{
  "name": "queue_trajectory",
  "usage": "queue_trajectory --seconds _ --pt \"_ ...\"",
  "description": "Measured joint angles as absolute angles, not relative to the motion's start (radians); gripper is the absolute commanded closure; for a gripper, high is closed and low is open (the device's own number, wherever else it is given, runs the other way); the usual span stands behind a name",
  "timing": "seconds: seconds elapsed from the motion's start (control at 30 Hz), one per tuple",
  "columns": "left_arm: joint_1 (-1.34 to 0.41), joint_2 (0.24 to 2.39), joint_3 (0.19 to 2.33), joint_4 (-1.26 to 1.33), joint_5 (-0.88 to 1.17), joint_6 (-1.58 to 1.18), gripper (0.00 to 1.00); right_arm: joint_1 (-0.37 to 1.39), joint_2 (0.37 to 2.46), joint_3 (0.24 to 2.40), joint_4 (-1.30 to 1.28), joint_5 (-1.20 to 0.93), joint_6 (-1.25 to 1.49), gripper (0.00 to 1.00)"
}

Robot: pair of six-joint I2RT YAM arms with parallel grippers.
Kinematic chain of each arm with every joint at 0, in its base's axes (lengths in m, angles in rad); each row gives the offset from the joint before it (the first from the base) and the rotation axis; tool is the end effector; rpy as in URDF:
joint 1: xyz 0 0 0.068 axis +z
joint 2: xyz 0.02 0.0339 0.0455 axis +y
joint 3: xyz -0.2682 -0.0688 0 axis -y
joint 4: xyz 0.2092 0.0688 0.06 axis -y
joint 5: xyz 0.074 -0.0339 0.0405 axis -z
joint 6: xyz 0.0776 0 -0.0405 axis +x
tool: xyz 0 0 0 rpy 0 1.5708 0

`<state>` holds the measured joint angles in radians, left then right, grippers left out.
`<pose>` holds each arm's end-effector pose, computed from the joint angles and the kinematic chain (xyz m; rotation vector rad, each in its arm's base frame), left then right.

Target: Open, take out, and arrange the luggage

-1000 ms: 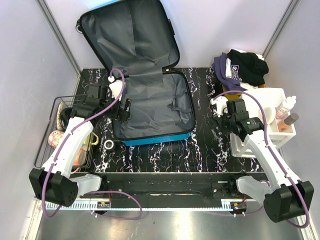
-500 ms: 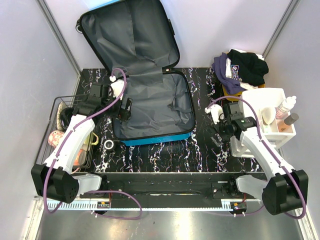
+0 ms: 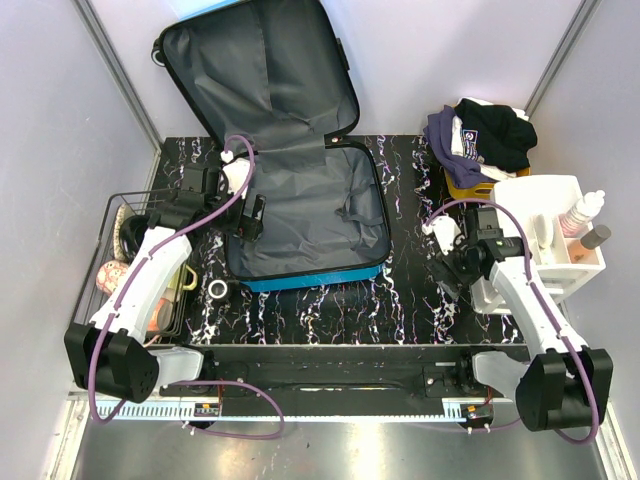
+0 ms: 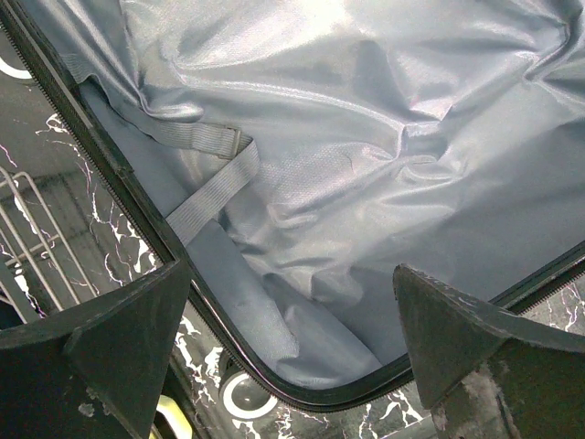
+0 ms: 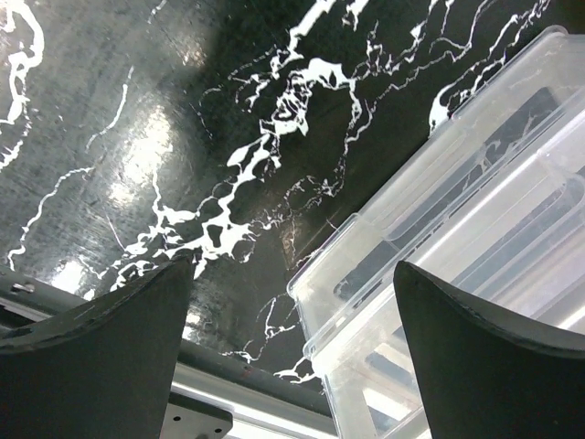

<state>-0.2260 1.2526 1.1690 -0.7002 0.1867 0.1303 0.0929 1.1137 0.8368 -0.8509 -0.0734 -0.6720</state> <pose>0.2462 -0.0714 0.3045 0.5066 2.2978 -0.2666 0.1828 0.0227 0.2179 -1.0266 2.4924 -0.0785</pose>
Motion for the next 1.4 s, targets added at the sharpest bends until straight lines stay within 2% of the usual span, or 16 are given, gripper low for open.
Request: queue_trajectory --seconds 0.43,0.73,0.9,1.1,1.23,1.4 --pt "-0.226 1.267 1.168 -0.685 0.187 0.131 0.01 -0.02 1.2 0.884 -0.858 -0.099 -0.739 0.0" --pt "-0.226 1.268 1.172 -0.69 0.187 0.13 0.01 -0.019 1.234 1.044 -0.859 -0.179 -0.674 0.0" --pt "-0.226 1.281 1.224 -0.72 0.187 0.129 0.01 0.072 1.274 1.162 -0.799 -0.22 -0.517 0.0" --pt "-0.226 1.292 1.365 -0.763 0.181 0.126 0.01 0.149 1.29 1.259 -0.59 -0.305 -0.213 0.0" --pt "-0.226 1.288 1.402 -0.762 0.169 0.125 0.01 0.174 1.258 1.193 -0.378 -0.332 -0.047 0.0" --pt "-0.227 1.282 1.364 -0.769 0.147 0.119 0.01 0.231 1.239 1.119 -0.255 -0.342 0.049 0.0"
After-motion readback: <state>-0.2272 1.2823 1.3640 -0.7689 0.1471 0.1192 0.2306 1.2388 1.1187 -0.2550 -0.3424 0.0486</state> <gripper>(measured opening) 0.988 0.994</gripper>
